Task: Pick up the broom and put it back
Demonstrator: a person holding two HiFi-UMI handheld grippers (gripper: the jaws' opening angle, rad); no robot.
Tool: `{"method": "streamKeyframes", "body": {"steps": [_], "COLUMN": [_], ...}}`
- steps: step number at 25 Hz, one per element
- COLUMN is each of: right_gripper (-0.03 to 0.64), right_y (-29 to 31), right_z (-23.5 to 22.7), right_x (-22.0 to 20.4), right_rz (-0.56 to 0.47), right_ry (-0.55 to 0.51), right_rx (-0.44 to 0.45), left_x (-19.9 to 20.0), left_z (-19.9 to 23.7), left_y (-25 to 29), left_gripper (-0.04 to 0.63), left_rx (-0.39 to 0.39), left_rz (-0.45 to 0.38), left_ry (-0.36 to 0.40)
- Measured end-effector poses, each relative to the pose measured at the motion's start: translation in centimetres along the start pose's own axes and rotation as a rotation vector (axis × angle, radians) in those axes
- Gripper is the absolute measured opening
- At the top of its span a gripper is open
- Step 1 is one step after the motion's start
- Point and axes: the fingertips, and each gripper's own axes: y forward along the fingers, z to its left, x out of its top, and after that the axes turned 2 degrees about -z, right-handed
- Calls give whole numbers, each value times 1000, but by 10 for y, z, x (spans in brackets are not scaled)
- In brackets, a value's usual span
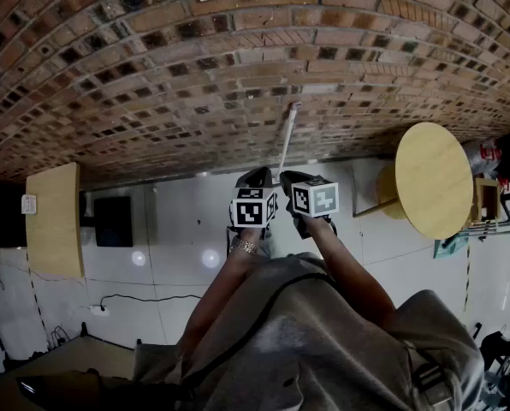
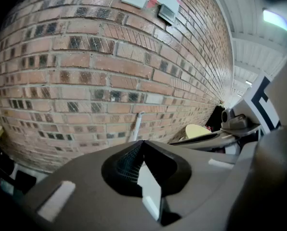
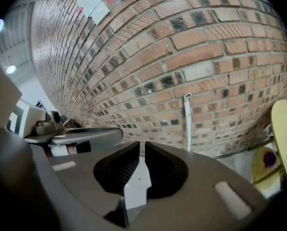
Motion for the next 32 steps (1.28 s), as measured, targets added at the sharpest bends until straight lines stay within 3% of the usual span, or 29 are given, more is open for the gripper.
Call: {"method": "streamKeyframes", "body": {"steps": [5,9,13,17,22,25,32], "right_gripper": [36,88,143,158,156,98,95], "right_y": [44,88,146,179,214,218,187], "right_z": [-9,-78,-154,-200,-207,-218,-196], "right_x": [48,65,63,57,62,68,49], "right_rz": [-52,-32,92,239,265,290,341], "right_ry": [-19,-18,-11,-77,-30,-63,-165], "right_rx": [-79,-230,-332,-412,-390,-390,-292], "left_x": [38,44,55,52,45,46,54], "left_z": [39,46,67,89,108,104,88], "left_y": [23,33,34,31,27,35,51], "left_gripper": [-20,-21,-21,-21,-21,-20,-21], "left_rx": [-12,-41,-22,29,79,70,32], "left_rz": [3,21,17,22,44,52,65], "left_ry": [6,-11,-31,-68,-101,-103,-64]}}
